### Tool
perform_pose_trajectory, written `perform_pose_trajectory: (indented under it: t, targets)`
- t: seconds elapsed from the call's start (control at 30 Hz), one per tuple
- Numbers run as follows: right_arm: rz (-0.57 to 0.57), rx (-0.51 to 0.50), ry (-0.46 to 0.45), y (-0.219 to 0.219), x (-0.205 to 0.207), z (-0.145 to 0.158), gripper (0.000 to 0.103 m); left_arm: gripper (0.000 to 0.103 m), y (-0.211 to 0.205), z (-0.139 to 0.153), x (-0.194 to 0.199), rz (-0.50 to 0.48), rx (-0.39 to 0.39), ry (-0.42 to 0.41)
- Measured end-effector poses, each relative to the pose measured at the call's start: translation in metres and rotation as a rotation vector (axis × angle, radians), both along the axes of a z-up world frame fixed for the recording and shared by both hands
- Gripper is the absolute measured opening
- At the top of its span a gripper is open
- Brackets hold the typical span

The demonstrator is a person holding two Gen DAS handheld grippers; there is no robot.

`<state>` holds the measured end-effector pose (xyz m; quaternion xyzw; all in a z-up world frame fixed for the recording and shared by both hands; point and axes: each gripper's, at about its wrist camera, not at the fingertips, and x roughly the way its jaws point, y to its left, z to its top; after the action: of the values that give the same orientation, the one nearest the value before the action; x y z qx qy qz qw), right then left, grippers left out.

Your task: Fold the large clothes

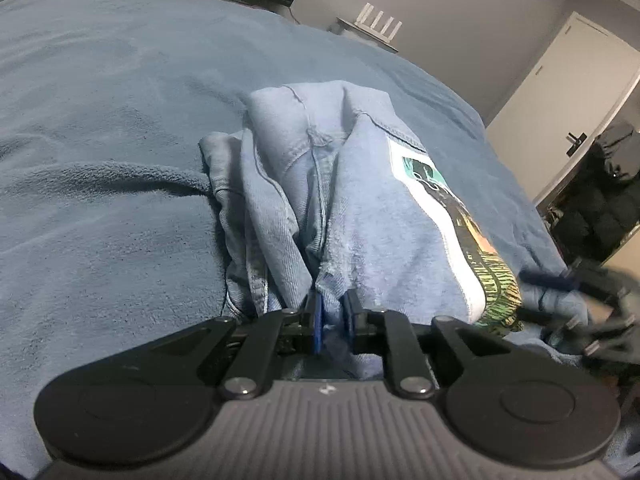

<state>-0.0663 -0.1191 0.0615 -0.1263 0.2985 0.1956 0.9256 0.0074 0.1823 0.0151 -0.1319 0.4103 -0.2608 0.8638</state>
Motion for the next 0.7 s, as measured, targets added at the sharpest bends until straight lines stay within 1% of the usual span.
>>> perform_pose_trajectory:
  t: [0.07, 0.1, 0.17, 0.2, 0.23, 0.27, 0.4, 0.47, 0.5, 0.57, 0.6, 0.63, 0.7]
  targets:
    - [0.008, 0.047, -0.033, 0.003, 0.004, 0.011, 0.047, 0.015, -0.003, 0.002, 0.0, 0.005, 0.035, -0.013]
    - [0.008, 0.054, -0.034, 0.005, 0.01, 0.012, 0.047, 0.015, -0.004, 0.001, -0.002, 0.008, 0.045, -0.016]
    - [-0.005, 0.017, -0.01, 0.01, 0.023, 0.007, 0.037, 0.015, -0.005, 0.003, -0.003, 0.027, 0.073, -0.02]
    - [-0.004, 0.016, 0.005, 0.012, 0.028, 0.001, 0.029, 0.015, -0.005, 0.003, -0.004, 0.04, 0.097, -0.022]
    - [-0.008, 0.028, 0.001, 0.013, 0.029, -0.002, 0.03, 0.015, -0.005, 0.001, -0.003, 0.05, 0.118, -0.022]
    - [-0.016, 0.034, 0.005, 0.016, 0.029, -0.006, 0.03, 0.015, -0.004, 0.001, -0.002, 0.05, 0.118, -0.018]
    - [-0.005, -0.019, 0.013, 0.025, 0.037, -0.027, 0.031, 0.014, -0.005, 0.001, -0.001, 0.042, 0.133, -0.02]
    - [0.018, -0.021, 0.025, 0.027, 0.043, -0.025, 0.031, 0.014, -0.003, 0.001, -0.002, 0.044, 0.131, -0.021]
    - [0.033, 0.008, 0.037, 0.025, 0.044, -0.018, 0.031, 0.014, -0.004, 0.001, -0.001, 0.046, 0.128, -0.02]
    - [0.037, 0.13, 0.039, 0.014, 0.049, 0.001, 0.029, 0.014, -0.004, 0.0, -0.001, 0.045, 0.124, -0.02]
    - [0.011, 0.161, 0.016, 0.007, 0.056, 0.007, 0.029, 0.014, -0.004, 0.0, -0.001, 0.043, 0.126, -0.02]
    - [-0.017, 0.171, -0.002, 0.002, 0.064, 0.011, 0.031, 0.014, -0.007, 0.001, -0.001, 0.041, 0.128, -0.021]
    - [-0.071, 0.197, -0.013, -0.008, 0.089, 0.015, 0.033, 0.014, -0.007, 0.0, -0.001, 0.039, 0.126, -0.019]
